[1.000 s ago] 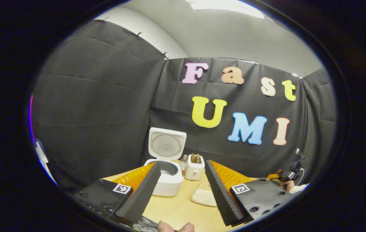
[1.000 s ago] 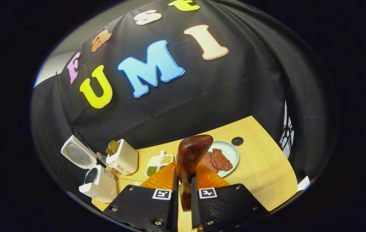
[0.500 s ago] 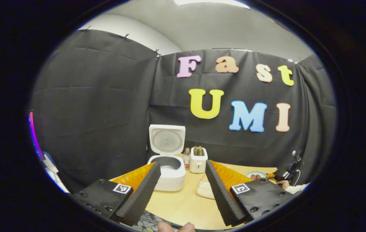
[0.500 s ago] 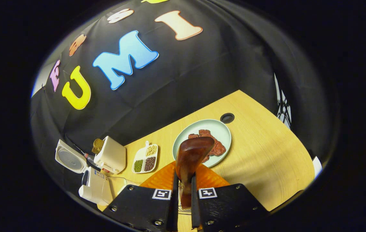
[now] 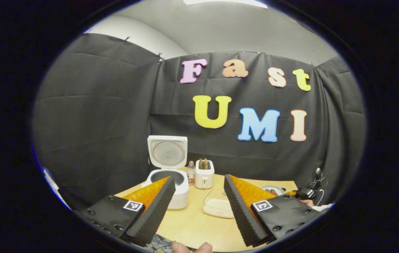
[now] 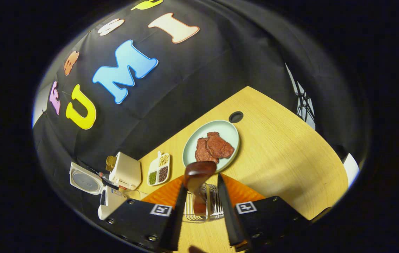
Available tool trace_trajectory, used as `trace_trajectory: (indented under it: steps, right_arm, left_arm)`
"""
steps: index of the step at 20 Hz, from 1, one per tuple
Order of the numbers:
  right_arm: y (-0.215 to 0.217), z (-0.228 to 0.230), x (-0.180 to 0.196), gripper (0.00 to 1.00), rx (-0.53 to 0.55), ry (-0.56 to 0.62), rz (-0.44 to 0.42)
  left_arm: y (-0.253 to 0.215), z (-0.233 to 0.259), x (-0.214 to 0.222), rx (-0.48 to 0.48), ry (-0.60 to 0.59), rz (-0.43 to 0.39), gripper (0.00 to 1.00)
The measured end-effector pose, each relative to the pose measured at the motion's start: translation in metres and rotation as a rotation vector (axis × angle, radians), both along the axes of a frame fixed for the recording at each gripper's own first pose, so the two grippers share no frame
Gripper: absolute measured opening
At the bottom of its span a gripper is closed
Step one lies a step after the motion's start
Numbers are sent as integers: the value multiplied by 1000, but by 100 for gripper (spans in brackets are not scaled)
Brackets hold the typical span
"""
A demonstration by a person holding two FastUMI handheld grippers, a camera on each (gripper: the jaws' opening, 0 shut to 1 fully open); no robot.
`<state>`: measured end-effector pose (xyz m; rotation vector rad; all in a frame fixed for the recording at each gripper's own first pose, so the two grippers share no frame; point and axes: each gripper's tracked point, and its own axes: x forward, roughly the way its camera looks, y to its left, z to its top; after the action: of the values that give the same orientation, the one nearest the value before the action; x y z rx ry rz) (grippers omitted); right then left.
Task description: Close the left gripper, press the button to open the rice cooker; take a wooden spoon from the chopstick holder with the right hand, scoop a spoonful of rice and pour it into the rice cooker, then put the wooden spoon back into the chopstick holder.
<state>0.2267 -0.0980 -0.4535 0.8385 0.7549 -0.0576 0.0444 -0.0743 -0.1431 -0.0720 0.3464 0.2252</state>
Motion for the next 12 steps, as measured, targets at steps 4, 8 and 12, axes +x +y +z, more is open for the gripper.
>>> trace_trajectory:
  steps: [4, 8, 12]
  right_arm:
    - [-31, 10, -21, 84, -59, -53, -64]
    - [-60, 19, -48, 98, -166, -83, -91]
    - [-70, 51, -75, 98, -201, -131, -134]
  left_arm:
    - [-1, 3, 16, -10, -27, -30, 98]
    - [6, -2, 37, -35, -44, -66, 96]
    - [28, 3, 56, -48, -91, -100, 94]
